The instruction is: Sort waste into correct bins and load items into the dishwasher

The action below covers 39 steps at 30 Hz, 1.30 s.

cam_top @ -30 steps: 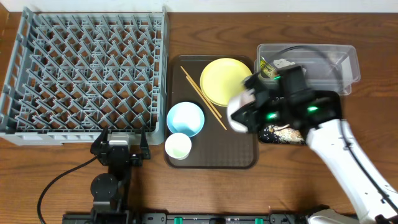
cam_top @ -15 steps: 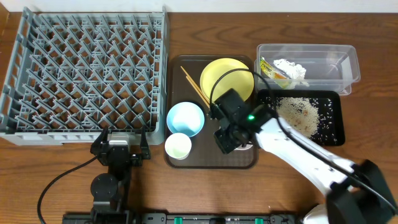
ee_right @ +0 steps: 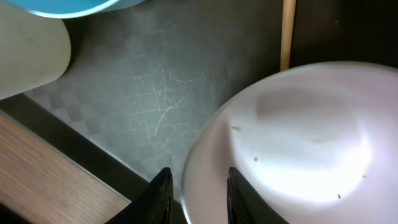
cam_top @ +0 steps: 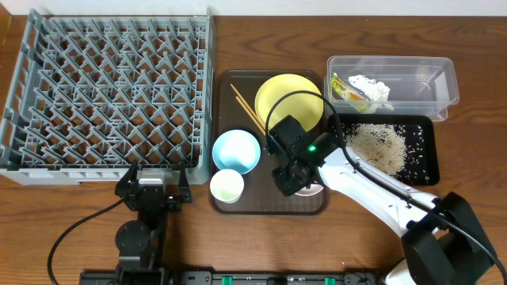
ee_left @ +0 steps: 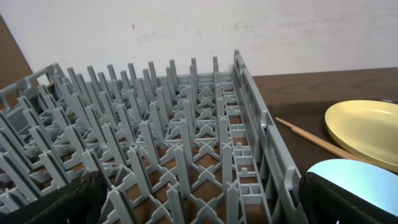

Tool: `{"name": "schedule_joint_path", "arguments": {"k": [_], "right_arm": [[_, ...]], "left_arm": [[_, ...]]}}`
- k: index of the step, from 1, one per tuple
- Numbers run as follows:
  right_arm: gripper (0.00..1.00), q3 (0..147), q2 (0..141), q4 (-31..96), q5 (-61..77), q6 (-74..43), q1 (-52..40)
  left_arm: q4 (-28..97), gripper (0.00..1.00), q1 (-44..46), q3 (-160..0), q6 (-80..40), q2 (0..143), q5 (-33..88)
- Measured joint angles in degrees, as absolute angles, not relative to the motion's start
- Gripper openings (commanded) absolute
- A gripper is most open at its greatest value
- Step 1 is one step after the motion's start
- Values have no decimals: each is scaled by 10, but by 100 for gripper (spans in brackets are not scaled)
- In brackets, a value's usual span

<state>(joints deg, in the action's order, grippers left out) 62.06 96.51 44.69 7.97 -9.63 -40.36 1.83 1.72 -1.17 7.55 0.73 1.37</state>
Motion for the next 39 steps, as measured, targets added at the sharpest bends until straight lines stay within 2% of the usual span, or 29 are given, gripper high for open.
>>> {"name": "schedule_joint_path", "arguments": {"k": [9,17,28,32,36,39], "right_arm": [[36,746,967,473,107,-96,-404],[35,776,974,439,136,-136,-424],[26,775,1074,437,146,-208,-491],[18,775,1074,446,145,-216,-490],[17,775,1074,451,143,-221,-491],[22,775,1074,453,141,-222,-494]], "left_arm": [[18,99,17,-12,76,8,14],[18,99,17,-12,76,7,14],[18,99,17,-12,76,8,14],[18,99,17,-12,76,8,14],[18,99,17,-12,76,8,14],[18,99,17,-12,76,8,14]]}}
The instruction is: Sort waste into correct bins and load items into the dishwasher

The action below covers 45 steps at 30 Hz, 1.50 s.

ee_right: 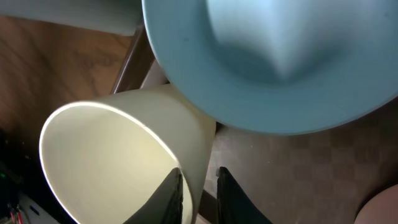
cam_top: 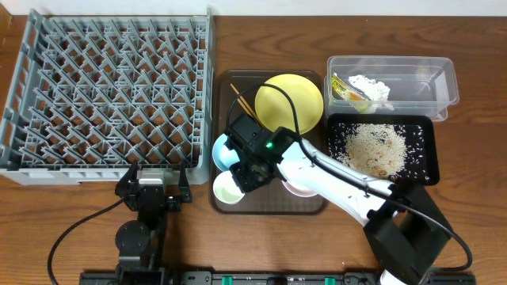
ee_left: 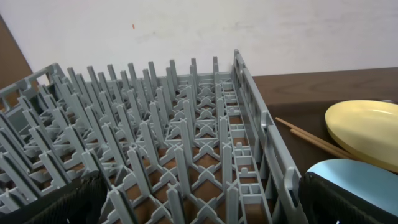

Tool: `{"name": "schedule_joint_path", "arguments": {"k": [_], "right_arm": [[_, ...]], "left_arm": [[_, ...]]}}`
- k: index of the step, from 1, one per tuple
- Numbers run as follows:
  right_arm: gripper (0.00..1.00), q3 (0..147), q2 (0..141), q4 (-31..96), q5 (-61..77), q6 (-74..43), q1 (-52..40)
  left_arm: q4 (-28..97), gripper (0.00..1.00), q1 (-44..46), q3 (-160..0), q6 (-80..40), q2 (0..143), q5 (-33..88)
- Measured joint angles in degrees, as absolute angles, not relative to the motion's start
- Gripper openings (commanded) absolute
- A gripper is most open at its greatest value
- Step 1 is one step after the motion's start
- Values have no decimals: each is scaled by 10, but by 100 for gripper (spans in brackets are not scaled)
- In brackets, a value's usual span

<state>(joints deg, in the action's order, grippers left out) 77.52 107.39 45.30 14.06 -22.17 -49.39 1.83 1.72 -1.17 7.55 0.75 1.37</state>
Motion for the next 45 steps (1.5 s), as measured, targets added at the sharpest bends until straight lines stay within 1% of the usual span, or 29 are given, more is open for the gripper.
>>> {"name": "schedule_joint_path", "arguments": {"k": [3,5,6,8,16,21,24,28,32,34,39,41,45], "right_arm": [[22,775,1074,454,138,-223,-498],[20,775,1075,454,137,-223,-499],[16,775,1075,454,136,-223,-499],[1,775,1076,454,135,-224,-499],[1,775,1083,456,133,-230,-499],[1,777,1069,498,139,-230,-484],[1,779,1030,501,159,-229,-447],[1,789,950,499,192,-217,-362],[1,800,897,495,229,-198,-275],[1,801,890,494,249,-188,-245],[1,801,893,482,291,-175,-211],[1,801,893,476,300,-172,-209],[1,801,893,466,313,-170,-208]], "left_arm": [[18,100,17,-12,76,8,14],[18,99,17,-12,76,8,14],[18,99,17,-12,76,8,14],[18,99,17,-12,76,8,14],[18,99,17,-12,76,8,14],[15,99,17,-12,50,8,14],[18,99,17,-13,-11,8,20],[50,99,17,-32,-100,25,56],[68,99,17,-82,-191,90,87],[76,98,17,-124,-229,134,101],[95,98,17,-248,-295,275,145],[66,98,17,-285,-309,337,185],[-68,98,17,-318,-357,439,304]]}}
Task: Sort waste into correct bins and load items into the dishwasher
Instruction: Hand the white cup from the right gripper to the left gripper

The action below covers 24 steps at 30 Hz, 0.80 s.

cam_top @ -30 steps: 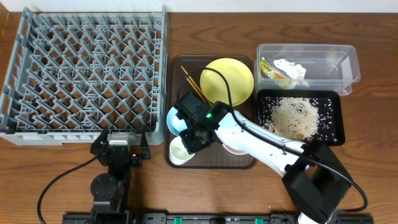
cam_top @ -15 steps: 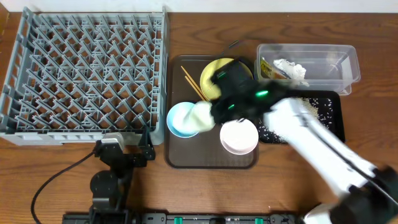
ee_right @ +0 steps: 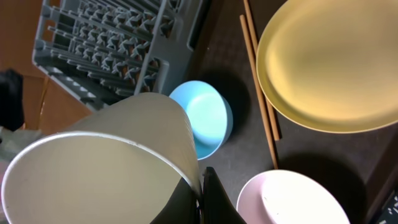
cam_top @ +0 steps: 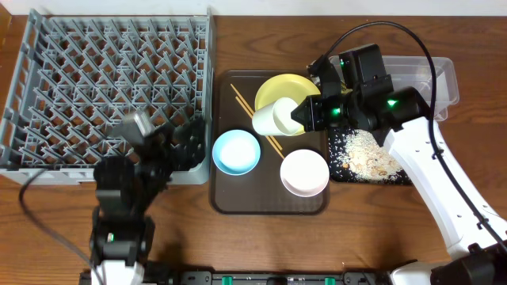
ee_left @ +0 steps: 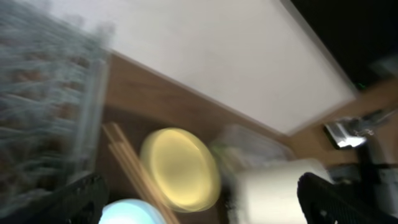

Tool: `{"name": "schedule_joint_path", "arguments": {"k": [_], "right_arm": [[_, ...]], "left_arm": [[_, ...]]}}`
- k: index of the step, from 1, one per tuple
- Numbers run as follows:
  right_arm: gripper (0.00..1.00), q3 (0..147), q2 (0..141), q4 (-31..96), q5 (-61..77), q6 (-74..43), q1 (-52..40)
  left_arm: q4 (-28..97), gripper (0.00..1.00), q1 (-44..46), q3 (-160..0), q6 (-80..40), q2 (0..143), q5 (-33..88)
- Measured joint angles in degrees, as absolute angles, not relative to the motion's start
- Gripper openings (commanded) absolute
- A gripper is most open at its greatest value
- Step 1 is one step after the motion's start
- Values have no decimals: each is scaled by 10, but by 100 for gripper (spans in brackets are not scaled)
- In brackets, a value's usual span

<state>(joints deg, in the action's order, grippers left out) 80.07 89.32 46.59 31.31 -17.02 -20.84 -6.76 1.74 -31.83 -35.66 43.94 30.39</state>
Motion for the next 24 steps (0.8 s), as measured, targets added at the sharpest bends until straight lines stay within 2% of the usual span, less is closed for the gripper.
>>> {"name": "schedule_joint_path", "arguments": {"k": [3,8,12,24], "right_arm": [[1,801,893,462,317,-169,-208],[1,801,893,458,318,-169,-208],[1,801,893,453,324,-169,-208],[1,801,937,340,458,-176,-192]], "left_arm": [[-165,98,18,-322,-483,503,391],[-171,98,18,-322,-749,566,489],[-170,98,18,-322,-865,597,532],[-169,98,18,-322,-935,618,581]]}}
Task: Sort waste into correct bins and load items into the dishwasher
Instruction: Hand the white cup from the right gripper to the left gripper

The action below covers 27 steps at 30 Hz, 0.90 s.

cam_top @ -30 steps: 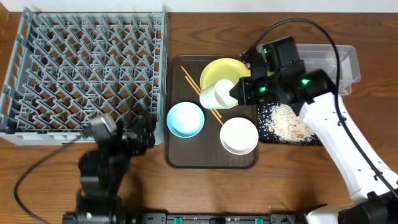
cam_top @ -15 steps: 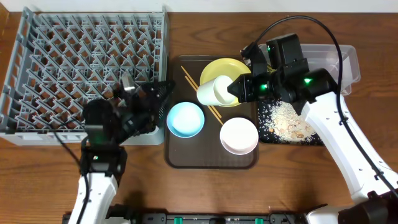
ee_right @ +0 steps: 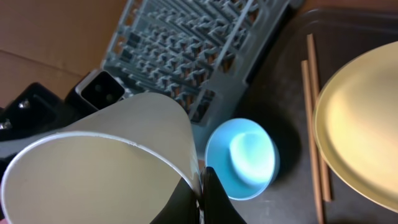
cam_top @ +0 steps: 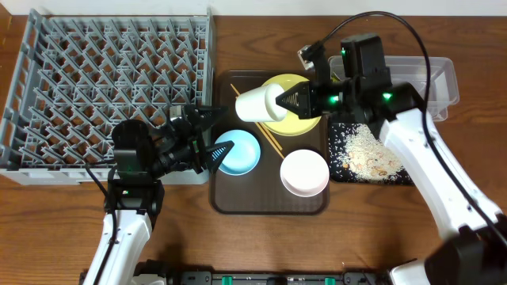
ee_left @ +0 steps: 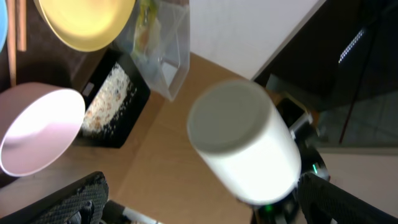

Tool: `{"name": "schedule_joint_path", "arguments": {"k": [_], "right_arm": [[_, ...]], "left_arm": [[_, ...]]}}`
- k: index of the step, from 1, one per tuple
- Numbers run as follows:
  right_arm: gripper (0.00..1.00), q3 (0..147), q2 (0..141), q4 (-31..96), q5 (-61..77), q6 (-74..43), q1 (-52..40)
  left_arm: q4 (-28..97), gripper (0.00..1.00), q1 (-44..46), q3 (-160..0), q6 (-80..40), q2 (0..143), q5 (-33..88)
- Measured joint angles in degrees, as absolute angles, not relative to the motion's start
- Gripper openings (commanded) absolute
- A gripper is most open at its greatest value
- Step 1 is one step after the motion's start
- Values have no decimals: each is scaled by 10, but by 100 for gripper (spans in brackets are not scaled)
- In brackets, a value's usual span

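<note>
My right gripper (cam_top: pixel 282 101) is shut on the rim of a cream cup (cam_top: pixel 256 104), holding it on its side above the brown tray (cam_top: pixel 269 204), base pointing left. In the right wrist view the fingers (ee_right: pixel 202 186) pinch the cup's wall (ee_right: pixel 106 168). My left gripper (cam_top: pixel 215 136) is open and points right, a little short of the cup. In its view the cup's base (ee_left: pixel 239 140) sits between and beyond the open fingers (ee_left: pixel 59 202). A blue bowl (cam_top: pixel 238 152), a pink bowl (cam_top: pixel 305 172), a yellow plate (cam_top: pixel 301 91) and chopsticks (cam_top: pixel 272 142) lie on the tray.
The grey dish rack (cam_top: pixel 111 79) fills the left of the table. A clear bin (cam_top: pixel 412 75) with wrappers stands at the back right. In front of it is a black tray (cam_top: pixel 420 142) with rice. The left arm reaches over the rack's front right corner.
The cup in my right gripper has moved a little left and back and now lies more on its side. My left gripper has moved closer, open, facing the cup's base.
My right gripper was first down at the pink bowl, the left arm resting in front of the rack. Then the right was at the cream cup's rim, front left on the tray. Later it held the cup lifted while the left arm rose; now both meet above the tray.
</note>
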<state>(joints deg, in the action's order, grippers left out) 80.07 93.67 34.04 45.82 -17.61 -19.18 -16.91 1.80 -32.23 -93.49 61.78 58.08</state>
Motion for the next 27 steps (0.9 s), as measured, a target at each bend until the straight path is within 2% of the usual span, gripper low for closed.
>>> {"name": "schedule_joint_path", "arguments": {"k": [7,14,27], "right_arm": [[1,801,1009,294,572,-173,-178],[1,801,1014,255,661,-173,-169],[1,800,1014,249,684,-173,-172]], "left_arm": [[-197,98,18,-322,-876,620,628],[-237,98,6,-322,-824,650,713],[-249,98,0,-322,-811,701,753]]}}
